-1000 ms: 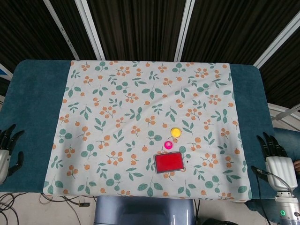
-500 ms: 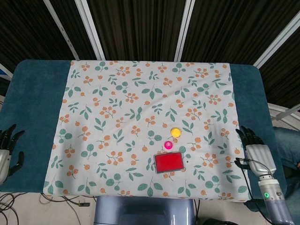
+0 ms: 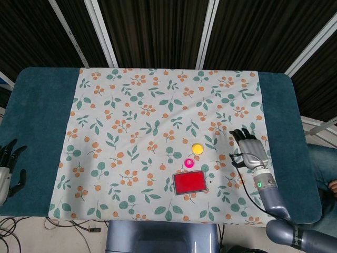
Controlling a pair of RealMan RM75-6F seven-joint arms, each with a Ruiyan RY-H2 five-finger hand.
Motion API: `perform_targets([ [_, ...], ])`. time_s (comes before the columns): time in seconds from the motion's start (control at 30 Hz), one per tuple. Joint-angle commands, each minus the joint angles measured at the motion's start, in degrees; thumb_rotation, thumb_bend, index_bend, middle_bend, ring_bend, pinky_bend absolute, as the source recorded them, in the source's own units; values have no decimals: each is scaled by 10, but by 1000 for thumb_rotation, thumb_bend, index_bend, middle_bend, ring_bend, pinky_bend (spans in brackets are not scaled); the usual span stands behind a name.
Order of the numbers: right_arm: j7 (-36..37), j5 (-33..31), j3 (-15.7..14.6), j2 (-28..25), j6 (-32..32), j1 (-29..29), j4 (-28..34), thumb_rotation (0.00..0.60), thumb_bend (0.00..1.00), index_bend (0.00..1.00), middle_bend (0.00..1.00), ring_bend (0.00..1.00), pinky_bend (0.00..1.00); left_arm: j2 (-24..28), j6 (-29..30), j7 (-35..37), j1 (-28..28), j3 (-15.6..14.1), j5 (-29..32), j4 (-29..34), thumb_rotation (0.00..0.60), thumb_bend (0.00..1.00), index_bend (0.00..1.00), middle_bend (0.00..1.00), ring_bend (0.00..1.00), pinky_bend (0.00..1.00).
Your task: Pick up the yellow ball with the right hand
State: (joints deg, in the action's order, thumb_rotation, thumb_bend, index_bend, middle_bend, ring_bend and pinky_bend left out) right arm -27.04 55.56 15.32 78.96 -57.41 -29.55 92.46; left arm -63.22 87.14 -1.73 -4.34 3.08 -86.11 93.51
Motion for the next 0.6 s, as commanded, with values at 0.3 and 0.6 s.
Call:
perform_targets([
  [0.3, -100, -129, 12, 115, 18, -102, -83, 600, 270, 235, 220, 68, 225, 3, -2, 5, -1, 1, 3, 3, 600, 553, 135, 0, 59, 43],
  [0.6, -120, -176, 4, 148, 23, -134, -106, 600, 290, 259, 252, 70, 225, 3, -4, 7, -2, 2, 5, 4, 600, 553, 135, 0, 59, 43],
])
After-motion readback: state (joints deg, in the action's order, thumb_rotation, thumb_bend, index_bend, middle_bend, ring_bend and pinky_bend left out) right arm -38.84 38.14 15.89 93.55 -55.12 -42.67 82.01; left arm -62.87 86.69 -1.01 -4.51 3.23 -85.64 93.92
